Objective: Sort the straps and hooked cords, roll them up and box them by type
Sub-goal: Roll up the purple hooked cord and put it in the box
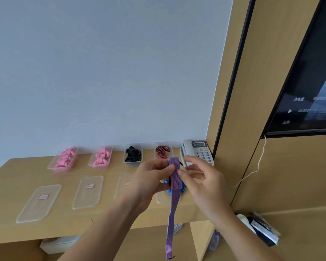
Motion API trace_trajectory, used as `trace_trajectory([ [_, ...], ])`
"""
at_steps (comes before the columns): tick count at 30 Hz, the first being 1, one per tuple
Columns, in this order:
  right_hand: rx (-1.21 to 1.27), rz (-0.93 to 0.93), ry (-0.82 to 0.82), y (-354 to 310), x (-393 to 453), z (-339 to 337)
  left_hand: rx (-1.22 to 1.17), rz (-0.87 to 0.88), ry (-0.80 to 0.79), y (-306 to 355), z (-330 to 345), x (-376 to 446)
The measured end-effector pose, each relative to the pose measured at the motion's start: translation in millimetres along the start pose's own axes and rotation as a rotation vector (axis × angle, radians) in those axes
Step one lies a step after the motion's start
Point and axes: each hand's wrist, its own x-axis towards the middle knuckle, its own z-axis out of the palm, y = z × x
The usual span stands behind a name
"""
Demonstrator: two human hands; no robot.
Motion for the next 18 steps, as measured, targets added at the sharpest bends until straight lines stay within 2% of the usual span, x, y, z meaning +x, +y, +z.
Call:
trace_trajectory([
  [3,0.145,0.257,-0.218,-4,8,-3,0.004,0.031,0.004,0,1,-1],
  [6,0.174,0.277,-0.332,-10,13,-7,-0.01,0.051,0.024,-3,2,-3],
  [10,0.223,0.285,-0.329,-13,15,-7,-0.059,0.059,0.016,-7,4,-6],
  [18,0.229,0.304,-0.201,-7,17,-9,0.002,-0.094,0.044,-15,17,-14],
])
